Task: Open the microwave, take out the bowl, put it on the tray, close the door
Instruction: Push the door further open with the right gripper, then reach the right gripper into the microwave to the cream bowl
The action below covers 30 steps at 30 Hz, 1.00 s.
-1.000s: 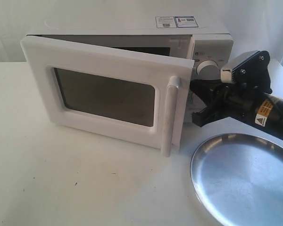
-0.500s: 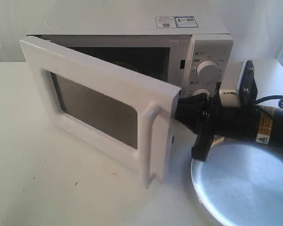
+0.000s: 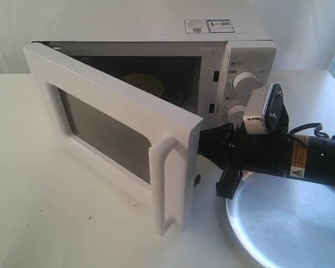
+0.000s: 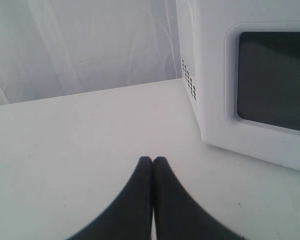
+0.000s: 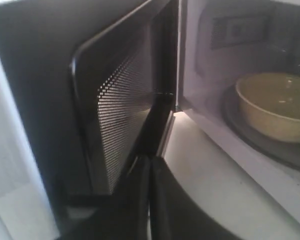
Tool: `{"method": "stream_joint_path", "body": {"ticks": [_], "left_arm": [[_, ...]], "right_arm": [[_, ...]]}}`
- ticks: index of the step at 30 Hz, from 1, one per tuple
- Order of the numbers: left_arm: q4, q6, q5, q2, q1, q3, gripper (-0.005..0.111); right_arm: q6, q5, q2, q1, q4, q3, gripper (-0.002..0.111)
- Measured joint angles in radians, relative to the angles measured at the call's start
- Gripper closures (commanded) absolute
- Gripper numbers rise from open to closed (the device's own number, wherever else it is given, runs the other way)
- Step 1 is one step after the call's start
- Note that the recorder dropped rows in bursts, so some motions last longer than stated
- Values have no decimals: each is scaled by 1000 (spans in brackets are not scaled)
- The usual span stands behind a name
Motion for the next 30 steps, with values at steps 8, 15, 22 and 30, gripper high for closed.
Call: {"method": "stream_joint_path", "body": {"ticks": [8,15,22,30], "left_arm": [[0,0,0,0,0,0,107],[0,0,0,0,0,0,107],[0,0,0,0,0,0,107],[0,0,0,0,0,0,107]], "right_arm": [[-12,-50,15,9,-21,0,108],[-30,-78,15,37,-137,0,108],[-54,-83,15,91,-175,-13,108],[-72,41,18,168,14,-30,108]]}}
